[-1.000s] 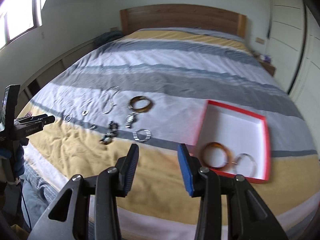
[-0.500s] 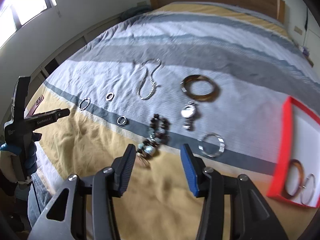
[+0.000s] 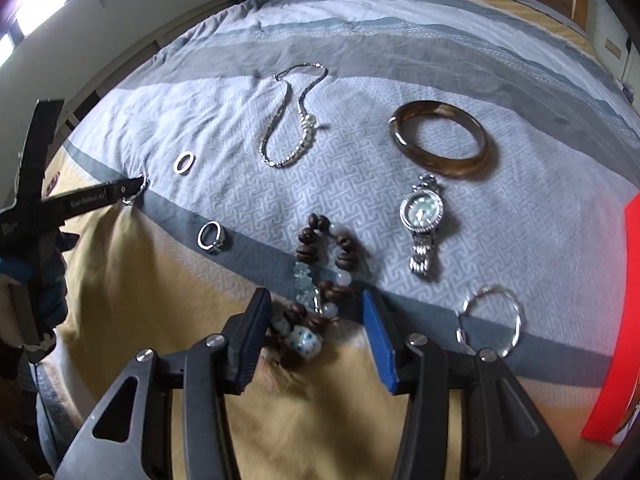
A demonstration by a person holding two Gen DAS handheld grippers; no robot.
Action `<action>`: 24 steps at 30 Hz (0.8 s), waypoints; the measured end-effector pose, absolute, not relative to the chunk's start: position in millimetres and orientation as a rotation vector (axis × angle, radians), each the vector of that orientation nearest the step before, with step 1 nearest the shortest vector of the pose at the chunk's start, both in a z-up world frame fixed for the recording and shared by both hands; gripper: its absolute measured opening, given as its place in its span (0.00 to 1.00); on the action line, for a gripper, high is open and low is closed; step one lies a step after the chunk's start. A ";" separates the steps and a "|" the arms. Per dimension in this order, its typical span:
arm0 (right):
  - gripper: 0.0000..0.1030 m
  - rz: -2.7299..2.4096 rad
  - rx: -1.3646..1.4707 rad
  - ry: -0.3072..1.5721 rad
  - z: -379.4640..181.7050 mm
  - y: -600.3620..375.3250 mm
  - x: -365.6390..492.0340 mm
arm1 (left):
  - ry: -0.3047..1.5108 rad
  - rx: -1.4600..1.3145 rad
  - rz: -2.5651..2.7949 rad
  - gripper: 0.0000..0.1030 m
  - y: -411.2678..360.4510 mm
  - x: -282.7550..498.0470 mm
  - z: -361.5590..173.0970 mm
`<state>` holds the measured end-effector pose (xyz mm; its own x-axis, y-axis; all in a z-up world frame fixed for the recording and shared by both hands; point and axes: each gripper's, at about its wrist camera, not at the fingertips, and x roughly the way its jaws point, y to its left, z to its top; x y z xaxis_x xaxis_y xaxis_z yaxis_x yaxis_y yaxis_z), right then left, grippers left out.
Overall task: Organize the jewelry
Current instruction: 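Grasp the twisted silver hoop with left tool while right grasps the beaded bracelet, then carry the hoop and beaded bracelet into the red box and release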
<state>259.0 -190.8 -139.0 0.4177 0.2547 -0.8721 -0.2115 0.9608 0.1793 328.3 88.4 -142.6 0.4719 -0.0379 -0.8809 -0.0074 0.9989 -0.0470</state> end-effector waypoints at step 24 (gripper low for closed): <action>0.08 0.265 0.104 0.981 -66.3 -222.3 184.5 | 0.956 0.011 -0.142 0.03 42.5 243.4 -70.4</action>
<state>184.5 -222.3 -66.3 0.5270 0.2684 -0.8064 -0.1749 0.9628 0.2062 243.4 42.5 -70.4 0.5680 -0.1162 -0.8148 0.1256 0.9906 -0.0538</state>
